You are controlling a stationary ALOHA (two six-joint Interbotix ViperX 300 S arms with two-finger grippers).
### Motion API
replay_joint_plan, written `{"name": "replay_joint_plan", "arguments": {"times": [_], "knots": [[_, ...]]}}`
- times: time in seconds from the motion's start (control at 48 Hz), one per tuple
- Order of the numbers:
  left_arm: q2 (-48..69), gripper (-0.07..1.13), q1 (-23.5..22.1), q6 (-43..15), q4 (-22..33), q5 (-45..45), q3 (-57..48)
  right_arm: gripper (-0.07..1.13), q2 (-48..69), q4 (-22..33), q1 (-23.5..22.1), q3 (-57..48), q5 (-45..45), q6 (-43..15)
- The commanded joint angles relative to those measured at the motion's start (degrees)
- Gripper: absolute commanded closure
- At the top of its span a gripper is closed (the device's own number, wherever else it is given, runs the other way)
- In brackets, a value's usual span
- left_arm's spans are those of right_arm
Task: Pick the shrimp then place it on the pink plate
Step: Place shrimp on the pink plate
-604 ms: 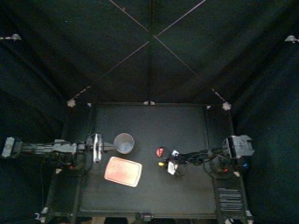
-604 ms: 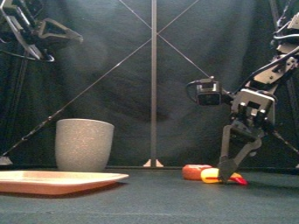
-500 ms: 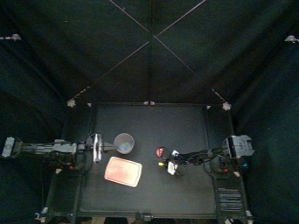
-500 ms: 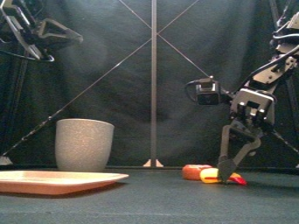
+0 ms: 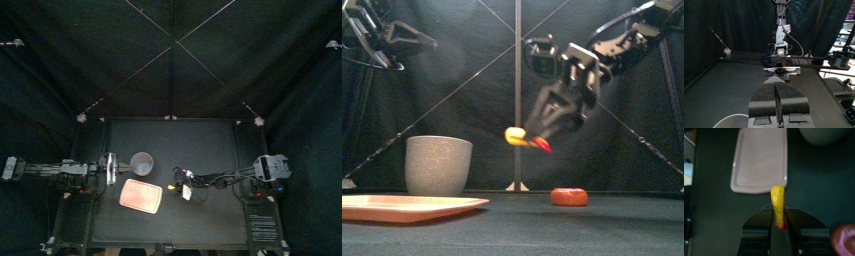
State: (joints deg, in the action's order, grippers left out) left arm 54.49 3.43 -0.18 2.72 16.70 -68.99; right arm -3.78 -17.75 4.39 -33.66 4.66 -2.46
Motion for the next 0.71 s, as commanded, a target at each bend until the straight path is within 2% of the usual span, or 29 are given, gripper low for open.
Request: {"name": "replay_joint_plan", "arguments": {"times": [0.021,0.354,0.708], "knots": [[-0.4,1.04,0.8,-0.1,-0.2,0.6,0.8,0.56,-2.3,0.3,0.1,6.2,0.9,0.4],[-0.3,1.04,1.8,-0.1,-1.5,0.6,1.0,0.55,-17.8,2.2,0.5,22.6,-1.7,-0.1],[-0.3,1.04,1.9,0.0,-1.9,0.6,0.8,0.52,-25.0,1.8,0.3,29.8,-3.9,-0.2]]}}
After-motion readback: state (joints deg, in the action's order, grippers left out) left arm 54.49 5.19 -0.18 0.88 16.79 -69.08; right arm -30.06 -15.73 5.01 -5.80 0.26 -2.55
